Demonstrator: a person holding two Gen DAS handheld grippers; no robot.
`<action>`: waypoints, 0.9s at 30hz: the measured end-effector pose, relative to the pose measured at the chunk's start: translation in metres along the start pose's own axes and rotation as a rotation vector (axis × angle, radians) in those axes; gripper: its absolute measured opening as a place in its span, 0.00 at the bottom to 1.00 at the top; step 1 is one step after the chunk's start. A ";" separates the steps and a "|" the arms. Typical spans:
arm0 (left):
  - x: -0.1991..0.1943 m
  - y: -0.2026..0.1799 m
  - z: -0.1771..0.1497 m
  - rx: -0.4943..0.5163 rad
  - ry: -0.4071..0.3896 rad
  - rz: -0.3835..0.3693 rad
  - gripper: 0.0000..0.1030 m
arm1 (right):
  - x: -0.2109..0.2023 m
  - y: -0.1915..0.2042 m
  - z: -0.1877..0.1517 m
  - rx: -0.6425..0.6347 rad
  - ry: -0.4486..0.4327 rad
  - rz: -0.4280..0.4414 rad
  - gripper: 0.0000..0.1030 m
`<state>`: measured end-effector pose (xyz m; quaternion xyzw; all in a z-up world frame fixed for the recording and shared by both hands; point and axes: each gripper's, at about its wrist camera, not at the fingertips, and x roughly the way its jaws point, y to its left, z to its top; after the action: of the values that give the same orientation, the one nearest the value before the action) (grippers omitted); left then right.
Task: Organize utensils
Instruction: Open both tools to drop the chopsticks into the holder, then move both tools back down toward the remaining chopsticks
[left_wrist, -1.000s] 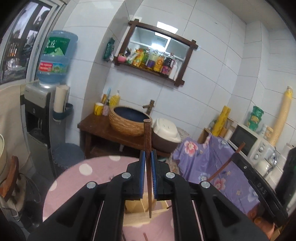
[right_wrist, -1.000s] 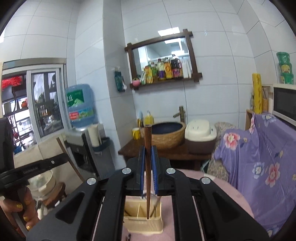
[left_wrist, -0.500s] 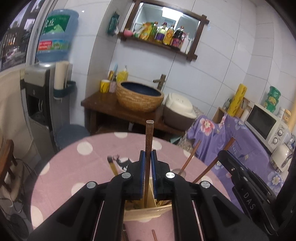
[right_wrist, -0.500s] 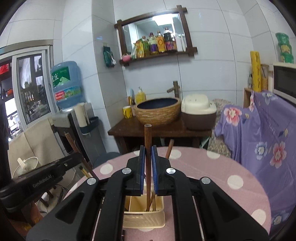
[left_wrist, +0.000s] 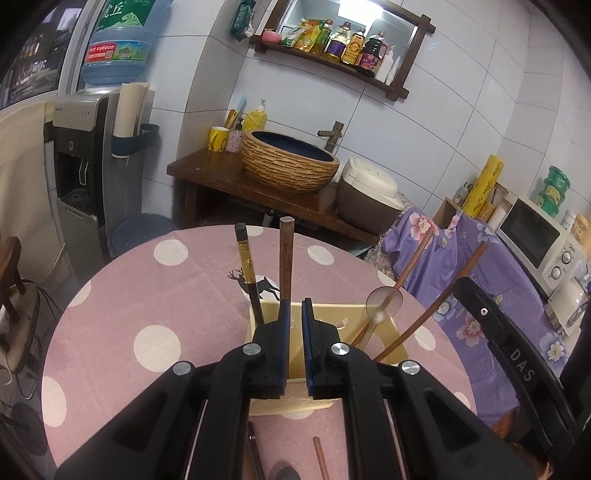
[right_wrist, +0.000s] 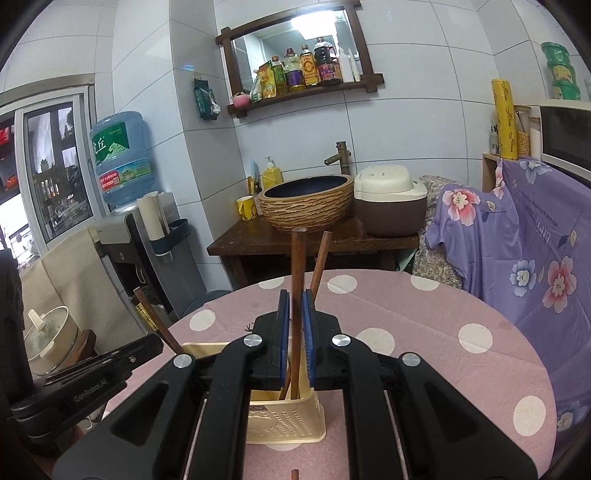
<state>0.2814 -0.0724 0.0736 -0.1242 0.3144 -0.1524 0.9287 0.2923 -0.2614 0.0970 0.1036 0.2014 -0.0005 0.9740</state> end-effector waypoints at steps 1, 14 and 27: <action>-0.003 -0.001 -0.002 0.008 -0.004 -0.001 0.12 | -0.001 0.000 -0.002 -0.001 0.000 0.002 0.09; -0.051 0.020 -0.078 0.071 -0.032 0.058 0.79 | -0.056 0.001 -0.058 -0.058 -0.029 -0.008 0.44; -0.025 0.063 -0.157 0.044 0.196 0.153 0.76 | -0.052 -0.014 -0.171 -0.047 0.251 -0.074 0.44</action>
<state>0.1780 -0.0264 -0.0548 -0.0639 0.4086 -0.0996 0.9050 0.1773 -0.2424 -0.0388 0.0723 0.3252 -0.0185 0.9427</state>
